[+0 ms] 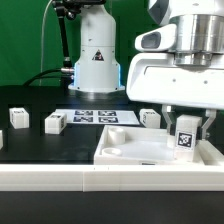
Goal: Assemble one leg
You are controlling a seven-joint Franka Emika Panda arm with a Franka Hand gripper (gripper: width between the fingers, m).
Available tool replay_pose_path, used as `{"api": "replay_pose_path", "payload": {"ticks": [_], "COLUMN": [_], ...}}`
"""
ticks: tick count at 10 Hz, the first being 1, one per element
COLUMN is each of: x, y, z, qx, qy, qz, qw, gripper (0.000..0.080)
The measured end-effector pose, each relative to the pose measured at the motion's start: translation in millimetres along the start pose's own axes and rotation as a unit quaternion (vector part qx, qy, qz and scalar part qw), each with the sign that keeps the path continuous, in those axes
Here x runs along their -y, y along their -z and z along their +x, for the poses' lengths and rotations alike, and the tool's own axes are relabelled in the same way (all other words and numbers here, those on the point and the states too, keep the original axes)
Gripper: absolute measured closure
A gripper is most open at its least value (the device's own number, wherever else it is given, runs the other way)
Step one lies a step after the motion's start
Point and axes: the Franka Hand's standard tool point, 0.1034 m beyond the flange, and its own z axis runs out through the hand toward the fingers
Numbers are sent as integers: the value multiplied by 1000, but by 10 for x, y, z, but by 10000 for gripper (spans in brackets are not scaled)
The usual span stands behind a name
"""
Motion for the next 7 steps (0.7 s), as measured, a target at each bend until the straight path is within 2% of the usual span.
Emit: {"api": "replay_pose_path", "payload": {"ticks": [1, 2, 3, 4, 5, 7], "x": [-33, -51, -47, -49, -50, -51], "y": [-2, -5, -6, -8, -9, -10], "z": [18, 27, 24, 24, 25, 25], "qx": [0, 1, 1, 1, 1, 1], "qy": [-22, -33, -32, -32, -32, -32], "qz": [-4, -5, -5, -5, -5, -6], "qw": [1000, 999, 999, 999, 999, 999], "gripper": [499, 420, 420, 272, 176, 155]}}
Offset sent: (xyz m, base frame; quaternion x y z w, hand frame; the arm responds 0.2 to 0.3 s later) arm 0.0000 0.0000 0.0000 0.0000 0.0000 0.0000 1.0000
